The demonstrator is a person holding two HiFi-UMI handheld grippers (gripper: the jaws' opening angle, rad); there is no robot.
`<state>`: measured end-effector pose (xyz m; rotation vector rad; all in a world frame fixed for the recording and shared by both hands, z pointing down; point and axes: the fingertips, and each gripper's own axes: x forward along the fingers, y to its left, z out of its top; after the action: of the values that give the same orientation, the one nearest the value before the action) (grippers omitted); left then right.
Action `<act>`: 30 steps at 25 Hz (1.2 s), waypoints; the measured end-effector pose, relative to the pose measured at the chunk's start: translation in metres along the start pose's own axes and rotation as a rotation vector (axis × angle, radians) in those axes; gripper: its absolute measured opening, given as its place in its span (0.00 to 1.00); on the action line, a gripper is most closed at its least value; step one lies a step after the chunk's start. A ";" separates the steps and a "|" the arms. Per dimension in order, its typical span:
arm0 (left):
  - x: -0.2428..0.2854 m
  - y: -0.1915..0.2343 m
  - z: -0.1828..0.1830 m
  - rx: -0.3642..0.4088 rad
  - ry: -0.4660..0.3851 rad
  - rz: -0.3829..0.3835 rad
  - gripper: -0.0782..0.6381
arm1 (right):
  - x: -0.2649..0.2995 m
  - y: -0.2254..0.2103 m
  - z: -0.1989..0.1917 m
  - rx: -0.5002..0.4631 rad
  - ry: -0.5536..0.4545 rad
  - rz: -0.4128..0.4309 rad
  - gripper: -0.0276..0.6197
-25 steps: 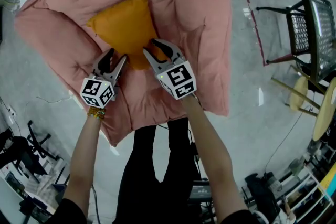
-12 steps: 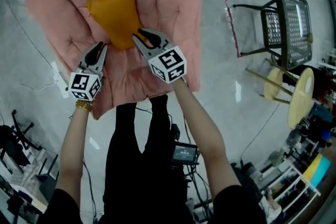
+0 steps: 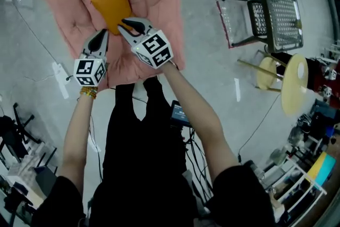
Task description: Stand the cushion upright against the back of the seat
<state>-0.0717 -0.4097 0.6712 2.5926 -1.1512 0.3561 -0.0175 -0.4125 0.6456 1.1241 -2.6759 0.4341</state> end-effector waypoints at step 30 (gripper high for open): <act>-0.147 -0.129 0.074 0.065 -0.077 0.213 0.13 | -0.159 0.115 0.056 -0.092 -0.098 -0.123 0.11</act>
<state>-0.0631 -0.2524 0.5337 2.5641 -1.4716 0.3467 0.0048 -0.2505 0.5240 1.3053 -2.6586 0.2385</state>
